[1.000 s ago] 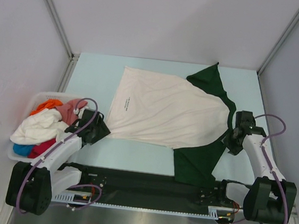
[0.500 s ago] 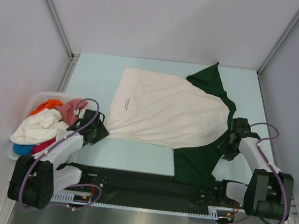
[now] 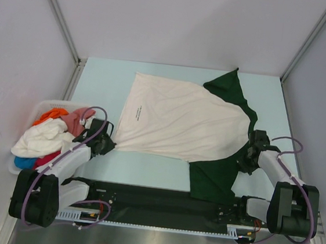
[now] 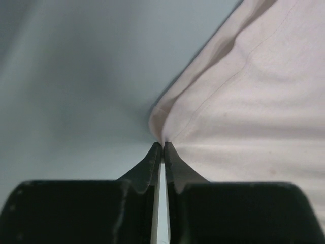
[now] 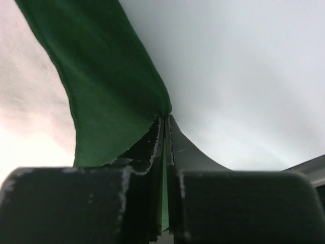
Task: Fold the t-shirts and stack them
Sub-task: Flatten the tshirt out
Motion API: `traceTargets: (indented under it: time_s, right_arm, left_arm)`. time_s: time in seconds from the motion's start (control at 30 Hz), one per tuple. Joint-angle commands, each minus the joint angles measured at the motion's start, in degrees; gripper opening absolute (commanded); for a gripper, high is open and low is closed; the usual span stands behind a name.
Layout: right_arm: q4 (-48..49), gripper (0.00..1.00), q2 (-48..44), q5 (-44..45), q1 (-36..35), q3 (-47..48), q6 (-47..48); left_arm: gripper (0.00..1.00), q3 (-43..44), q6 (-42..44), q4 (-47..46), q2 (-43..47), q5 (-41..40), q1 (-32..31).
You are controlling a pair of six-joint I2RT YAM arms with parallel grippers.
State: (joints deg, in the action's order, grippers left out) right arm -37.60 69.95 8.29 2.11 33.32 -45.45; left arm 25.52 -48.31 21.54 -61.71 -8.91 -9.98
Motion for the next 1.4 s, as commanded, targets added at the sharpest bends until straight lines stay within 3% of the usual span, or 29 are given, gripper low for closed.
traceTargets:
  time_s: [0.0,0.03,0.17,0.37,0.63,0.7,0.73,0.77,0.8,0.83,0.87,0.9,0.93,0.97,1.1,1.17,1.37]
  right_arm:
    - [-3.6,0.0,-0.6,9.0,0.09,-1.24,-6.37]
    - [-5.09,0.0,-1.3,11.98,0.35,-0.81,-7.36]
    - [-9.58,0.0,-6.75,15.79,0.61,0.08,-10.88]
    - [-11.09,0.0,-7.11,16.31,2.99,-0.01,-12.64]
    - [-11.88,0.01,-8.16,15.09,3.25,-0.62,-12.91]
    - [-12.58,0.16,-9.04,14.65,3.25,-0.28,-12.91]
    - [-13.02,0.26,-10.0,14.21,3.25,0.07,-12.82]
    - [-13.8,0.48,-10.53,13.86,3.17,1.03,-12.21]
    - [-14.07,0.5,-10.97,13.68,3.16,1.57,-11.94]
    - [-15.03,0.69,-11.85,13.94,3.08,2.53,-11.77]
    - [-15.91,0.72,-12.03,14.29,2.73,3.58,-11.59]
    - [-16.62,0.88,-12.29,16.21,2.03,4.81,-10.89]
    - [-17.15,0.98,-12.56,17.18,1.5,7.96,-9.93]
    - [-17.15,1.0,-12.56,17.98,0.97,9.47,-8.96]
    - [-9.79,1.0,-10.2,18.0,-1.93,17.2,0.52]
    - [-0.84,1.0,-8.09,15.19,-1.93,20.29,6.85]
    - [26.24,0.93,8.06,1.48,-1.93,25.73,12.22]
  left_arm:
    - [0.07,-0.38,-0.64,-0.89,0.63,-1.29,0.84]
    - [0.0,-0.64,-0.99,-0.62,0.98,-1.38,0.92]
    - [0.0,-2.14,-2.57,1.13,3.95,-3.04,1.1]
    - [0.0,-4.51,-5.65,5.61,9.76,-5.5,1.1]
    - [0.0,-7.67,-8.81,9.56,16.52,-2.35,1.1]
    - [0.04,-8.11,-8.9,10.45,18.55,-1.38,1.1]
    - [0.16,-8.12,-8.82,11.32,19.95,-1.03,1.1]
    - [0.34,-7.68,-8.29,12.2,22.58,-0.68,1.1]
    - [0.34,-7.5,-8.55,12.21,24.17,-0.24,1.01]
    - [0.53,-7.33,-8.72,12.73,25.49,0.55,1.01]
    - [0.6,-7.06,-8.9,13.09,28.11,1.17,1.01]
    - [0.71,-6.02,-9.51,14.39,29.1,1.61,1.01]
    - [0.74,-5.22,-9.69,15.19,29.89,1.52,1.01]
    - [0.78,-4.35,-9.87,15.98,30.94,1.52,0.93]
    - [0.79,0.65,-6.81,15.99,29.38,5.03,0.49]
    - [0.77,3.21,-4.78,13.36,27.1,8.38,0.31]
    - [0.77,15.6,7.08,4.4,12.95,13.2,-2.59]
